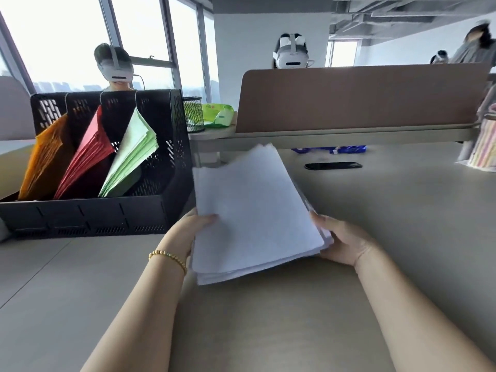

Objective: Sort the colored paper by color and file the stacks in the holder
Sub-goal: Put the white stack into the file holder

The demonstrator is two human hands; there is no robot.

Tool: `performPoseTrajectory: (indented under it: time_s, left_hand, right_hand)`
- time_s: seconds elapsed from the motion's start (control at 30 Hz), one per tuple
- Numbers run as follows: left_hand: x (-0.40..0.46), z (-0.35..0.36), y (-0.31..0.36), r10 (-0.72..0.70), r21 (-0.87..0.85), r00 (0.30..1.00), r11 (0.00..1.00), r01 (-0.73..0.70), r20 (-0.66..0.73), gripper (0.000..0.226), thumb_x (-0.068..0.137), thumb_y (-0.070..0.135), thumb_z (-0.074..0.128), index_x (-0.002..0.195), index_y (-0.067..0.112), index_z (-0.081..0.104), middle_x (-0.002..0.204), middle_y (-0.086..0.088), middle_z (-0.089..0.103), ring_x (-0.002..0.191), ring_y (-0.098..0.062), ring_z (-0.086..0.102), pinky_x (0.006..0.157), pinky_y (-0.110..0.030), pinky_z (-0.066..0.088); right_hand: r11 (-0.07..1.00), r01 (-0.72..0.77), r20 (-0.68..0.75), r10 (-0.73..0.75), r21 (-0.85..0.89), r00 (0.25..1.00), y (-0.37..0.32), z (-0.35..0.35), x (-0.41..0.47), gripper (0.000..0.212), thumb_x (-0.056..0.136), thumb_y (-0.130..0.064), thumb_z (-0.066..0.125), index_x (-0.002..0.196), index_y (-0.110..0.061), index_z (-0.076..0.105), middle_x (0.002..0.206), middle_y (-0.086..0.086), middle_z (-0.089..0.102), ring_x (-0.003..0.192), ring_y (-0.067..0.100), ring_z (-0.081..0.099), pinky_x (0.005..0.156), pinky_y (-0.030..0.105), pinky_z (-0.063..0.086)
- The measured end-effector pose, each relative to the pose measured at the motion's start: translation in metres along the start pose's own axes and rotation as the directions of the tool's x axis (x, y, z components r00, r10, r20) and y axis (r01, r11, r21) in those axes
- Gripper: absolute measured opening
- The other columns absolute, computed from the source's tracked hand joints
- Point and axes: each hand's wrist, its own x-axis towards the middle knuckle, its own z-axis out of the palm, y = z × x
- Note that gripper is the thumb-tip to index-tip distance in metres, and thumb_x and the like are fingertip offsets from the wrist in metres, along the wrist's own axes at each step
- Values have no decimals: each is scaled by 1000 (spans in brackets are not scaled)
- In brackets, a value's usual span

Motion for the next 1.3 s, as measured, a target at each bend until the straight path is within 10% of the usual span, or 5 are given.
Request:
performPoseTrajectory:
  time_s: [0.13,0.4,0.7,0.93,1.3]
  left_hand:
    - [-7,-12,-2,-66,144,990,988,48,126,35,90,4,56,124,8,54,102,-9,70,85,-26,68,73,-30,55]
    - [-8,9,-4,-43,252,981,968,-7,191,39,82,40,67,117,26,57,103,6,70,91,-13,68,83,-23,54]
    - [-34,17,22,300,149,951,940,-308,75,19,96,8,46,103,23,55,100,-5,65,80,-19,63,80,-37,52]
    - [-72,30,69,589,93,792,808,-582,-158,20,98,14,40,98,31,49,88,5,58,75,-12,55,67,-27,48]
    - [-96,-18,106,576,43,800,815,-578,-167,58,78,63,58,125,32,43,115,-1,62,104,-20,62,93,-43,50]
  right_hand:
    - [997,-79,-120,79,1,990,-2,5,6,63,95,-54,22,110,-10,64,92,6,74,81,16,71,62,20,54]
    - [979,19,-372,-96,-204,923,5,5,26,35,94,-30,54,122,-11,60,109,-1,68,83,10,67,60,13,52]
    - [908,-40,-621,-253,-418,742,6,34,31,28,93,-16,56,117,-2,57,96,7,54,90,21,55,46,7,37]
    - [783,303,-534,-601,-544,594,-30,96,15,32,96,-33,50,107,-4,59,94,4,60,88,19,56,76,27,40]
    - [657,455,-455,-749,-601,482,-62,106,-7,37,92,-44,50,73,-15,37,68,-2,34,60,10,32,55,23,28]
